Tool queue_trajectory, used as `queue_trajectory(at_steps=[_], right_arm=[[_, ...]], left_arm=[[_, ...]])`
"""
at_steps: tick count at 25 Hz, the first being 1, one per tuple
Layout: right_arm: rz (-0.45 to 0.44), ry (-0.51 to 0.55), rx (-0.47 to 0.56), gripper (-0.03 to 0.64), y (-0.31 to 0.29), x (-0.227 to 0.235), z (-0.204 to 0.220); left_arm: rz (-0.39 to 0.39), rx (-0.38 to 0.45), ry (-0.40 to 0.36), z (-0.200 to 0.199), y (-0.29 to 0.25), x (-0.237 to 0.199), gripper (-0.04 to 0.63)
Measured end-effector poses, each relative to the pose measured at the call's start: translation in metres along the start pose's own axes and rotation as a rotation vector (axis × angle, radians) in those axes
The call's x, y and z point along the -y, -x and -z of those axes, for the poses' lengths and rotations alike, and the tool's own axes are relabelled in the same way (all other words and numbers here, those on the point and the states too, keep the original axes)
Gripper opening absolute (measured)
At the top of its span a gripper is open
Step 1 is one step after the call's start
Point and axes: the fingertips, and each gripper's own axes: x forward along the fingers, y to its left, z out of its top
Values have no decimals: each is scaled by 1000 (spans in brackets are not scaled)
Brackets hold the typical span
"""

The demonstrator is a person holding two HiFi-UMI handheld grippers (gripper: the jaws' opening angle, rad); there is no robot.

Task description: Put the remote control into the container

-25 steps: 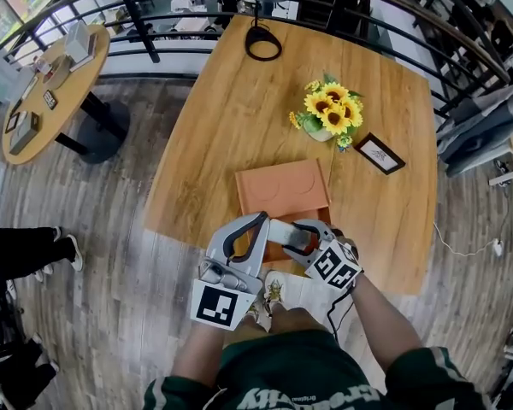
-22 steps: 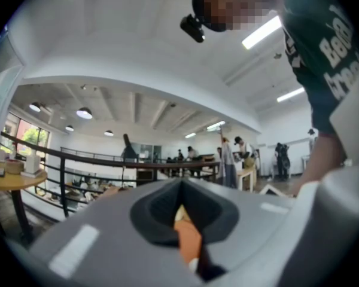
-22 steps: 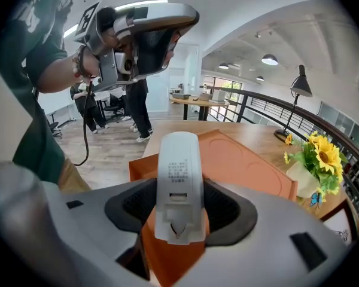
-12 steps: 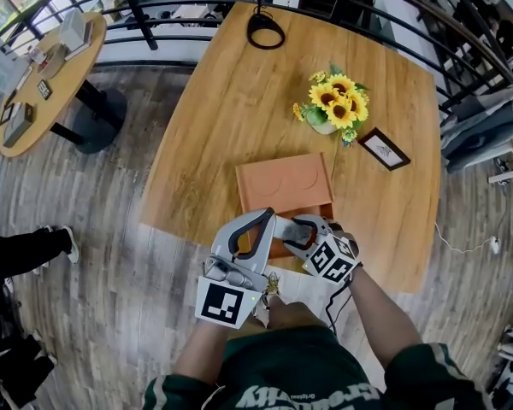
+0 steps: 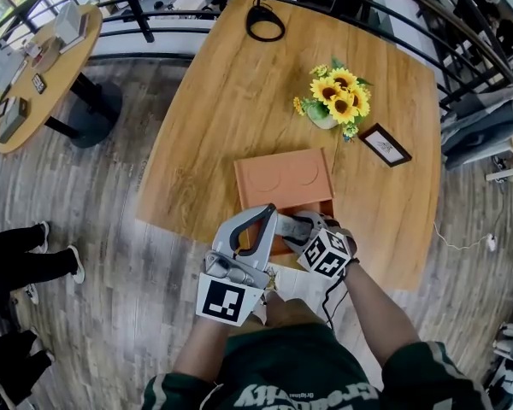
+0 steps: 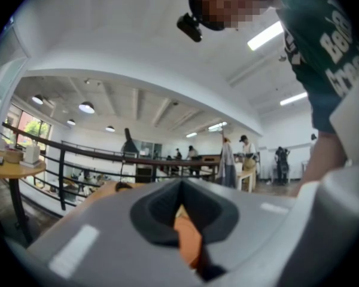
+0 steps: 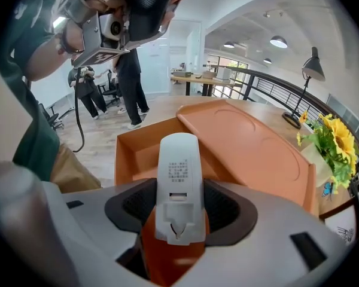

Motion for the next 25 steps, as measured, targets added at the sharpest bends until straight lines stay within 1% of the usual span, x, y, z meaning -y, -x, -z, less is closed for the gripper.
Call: queue_trajectory(at_steps=[5,9,15,25], right_arm=[[2,-10,-22,258,-4,2,5],[5,-18,-35,258,-7,4,5],[0,-8,-71,258,-16,5,9],[-18,-27,-95,258,-21,4,15]], left_arm=[[-12,12,24,1,0,-2,-3],[6,-6,-2,5,3,0,-3],[6,-15,-10,11,4,-4,-3],[-33,-9,19,16,7,-17,-3]])
